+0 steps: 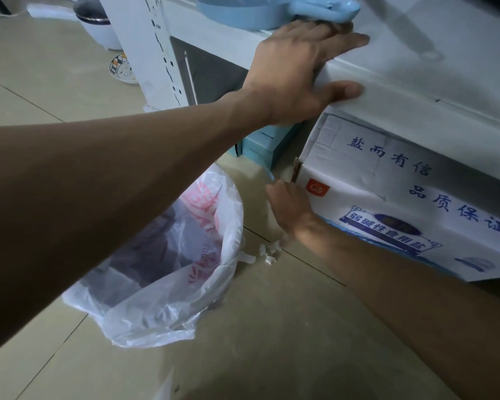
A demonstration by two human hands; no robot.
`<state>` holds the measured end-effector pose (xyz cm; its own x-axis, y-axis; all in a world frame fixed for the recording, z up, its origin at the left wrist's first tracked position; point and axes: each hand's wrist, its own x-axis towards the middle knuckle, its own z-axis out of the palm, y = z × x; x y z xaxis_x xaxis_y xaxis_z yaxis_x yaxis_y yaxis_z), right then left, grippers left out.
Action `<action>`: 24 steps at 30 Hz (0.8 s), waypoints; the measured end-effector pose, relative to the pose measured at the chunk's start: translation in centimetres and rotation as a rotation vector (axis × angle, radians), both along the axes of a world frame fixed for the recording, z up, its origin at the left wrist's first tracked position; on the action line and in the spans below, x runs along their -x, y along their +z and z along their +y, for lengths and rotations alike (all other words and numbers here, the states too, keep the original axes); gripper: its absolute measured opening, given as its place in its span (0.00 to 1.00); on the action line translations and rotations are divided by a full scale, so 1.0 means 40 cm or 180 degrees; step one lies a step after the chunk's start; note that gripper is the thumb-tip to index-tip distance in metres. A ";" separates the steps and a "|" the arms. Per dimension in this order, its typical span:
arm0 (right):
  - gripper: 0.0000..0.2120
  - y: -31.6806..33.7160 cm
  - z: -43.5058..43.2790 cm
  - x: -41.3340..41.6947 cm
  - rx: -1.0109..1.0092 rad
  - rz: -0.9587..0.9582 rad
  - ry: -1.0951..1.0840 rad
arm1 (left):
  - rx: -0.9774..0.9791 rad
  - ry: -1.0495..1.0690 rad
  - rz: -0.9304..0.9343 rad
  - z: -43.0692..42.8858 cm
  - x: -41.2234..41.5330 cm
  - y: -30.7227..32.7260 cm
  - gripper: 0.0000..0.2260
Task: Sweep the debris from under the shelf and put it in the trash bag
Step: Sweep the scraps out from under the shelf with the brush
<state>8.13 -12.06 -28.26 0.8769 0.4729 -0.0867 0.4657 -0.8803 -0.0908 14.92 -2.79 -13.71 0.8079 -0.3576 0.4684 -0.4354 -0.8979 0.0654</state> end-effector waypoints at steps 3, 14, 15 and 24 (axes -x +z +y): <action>0.09 -0.021 -0.024 0.041 0.0183 0.0151 0.0172 | -0.0003 -0.0034 -0.0032 0.000 0.003 -0.003 0.32; 0.22 -0.059 -0.105 0.265 0.0461 0.0821 0.0282 | 0.0080 -0.0117 0.0016 0.003 0.011 -0.023 0.32; 0.21 -0.054 -0.111 0.270 0.0440 0.0807 0.0278 | 0.0099 -0.0110 0.0039 0.002 0.012 -0.020 0.32; 0.14 -0.045 -0.061 0.110 0.0006 0.0347 -0.0312 | 0.0091 -0.0076 0.0025 0.003 0.009 -0.025 0.32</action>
